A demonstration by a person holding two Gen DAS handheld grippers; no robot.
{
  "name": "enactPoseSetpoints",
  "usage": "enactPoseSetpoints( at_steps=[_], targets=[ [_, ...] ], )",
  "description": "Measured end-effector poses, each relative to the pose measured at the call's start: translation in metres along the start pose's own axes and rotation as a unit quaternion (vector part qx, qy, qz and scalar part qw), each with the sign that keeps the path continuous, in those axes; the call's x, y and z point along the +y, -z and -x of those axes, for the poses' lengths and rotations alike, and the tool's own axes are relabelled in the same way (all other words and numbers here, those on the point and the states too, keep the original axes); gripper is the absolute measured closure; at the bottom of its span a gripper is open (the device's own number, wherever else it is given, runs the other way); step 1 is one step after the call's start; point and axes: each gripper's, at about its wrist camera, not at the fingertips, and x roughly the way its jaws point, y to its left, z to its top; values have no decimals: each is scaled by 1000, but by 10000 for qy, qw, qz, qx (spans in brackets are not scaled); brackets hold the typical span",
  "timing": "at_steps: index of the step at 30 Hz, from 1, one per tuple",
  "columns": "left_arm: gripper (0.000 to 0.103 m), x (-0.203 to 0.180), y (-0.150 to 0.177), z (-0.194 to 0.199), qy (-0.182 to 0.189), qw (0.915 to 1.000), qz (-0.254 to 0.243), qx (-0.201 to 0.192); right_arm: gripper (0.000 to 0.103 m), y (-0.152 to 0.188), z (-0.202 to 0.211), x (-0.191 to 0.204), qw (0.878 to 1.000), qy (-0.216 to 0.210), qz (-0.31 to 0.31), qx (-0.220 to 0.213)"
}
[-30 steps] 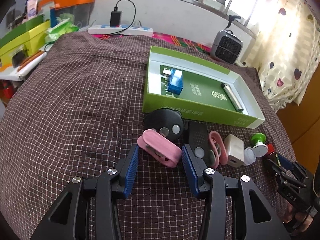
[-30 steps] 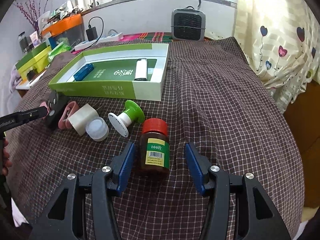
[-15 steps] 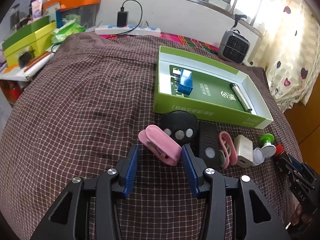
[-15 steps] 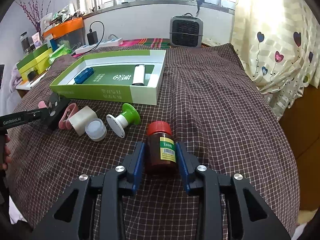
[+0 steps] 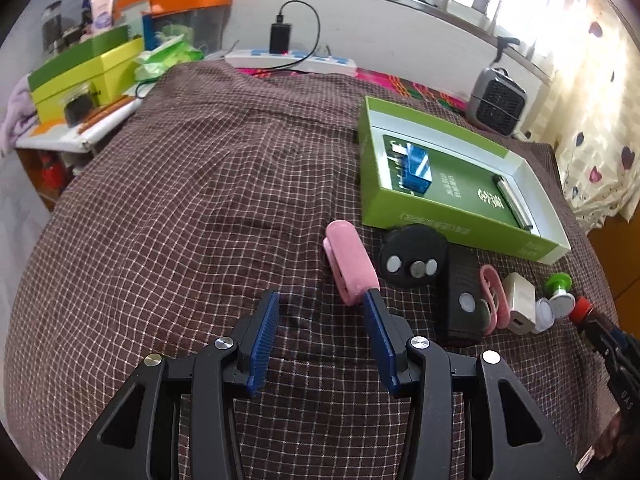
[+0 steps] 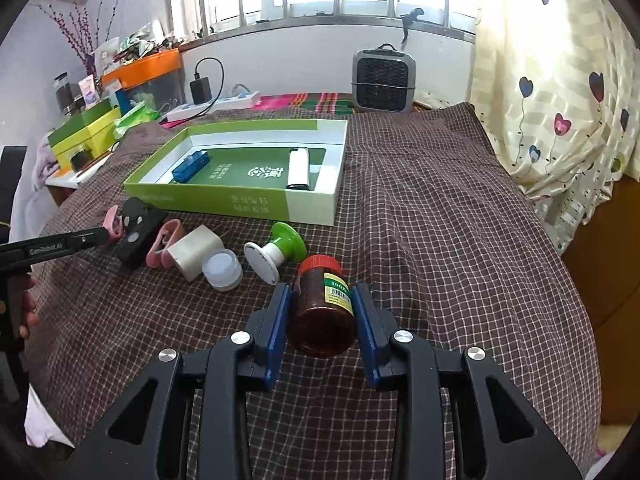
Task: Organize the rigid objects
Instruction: 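Grasp the pink clip with the left tool while the right grasps the brown bottle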
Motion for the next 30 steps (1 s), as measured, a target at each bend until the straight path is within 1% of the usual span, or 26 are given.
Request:
enactPoseSetpoints(
  at_steps=[4, 6, 14, 20, 26, 28, 29, 30],
  targets=[
    [60, -5, -1, 5, 159, 9998, -15, -107, 70, 1, -4, 0, 10000, -37, -29, 60],
    [60, -11, -3, 3, 167, 9998, -72, -100, 70, 1, -6, 1, 9999, -47, -37, 88],
    [60, -20, -10, -15, -99, 9998, -171, -12, 70, 2, -8, 2, 9999, -57, -40, 112],
    [60, -15, -14, -19, -213, 9997, -129, -84, 70, 2, -12, 2, 9998, -80, -66, 145],
    [60, -15, -15, -22, -259, 9993, -223, -142, 70, 3, -15, 2, 9997, -98, -80, 198],
    [62, -15, -16, -23, -275, 9992, -237, -153, 70, 3, -16, 2, 9997, -97, -80, 204],
    [64, -15, -15, -23, -291, 9992, -246, -156, 70, 3, -16, 2, 9997, -98, -84, 206],
    [68, -14, -15, -23, -305, 9991, -254, -160, 70, 3, -16, 2, 9997, -99, -94, 212]
  ],
)
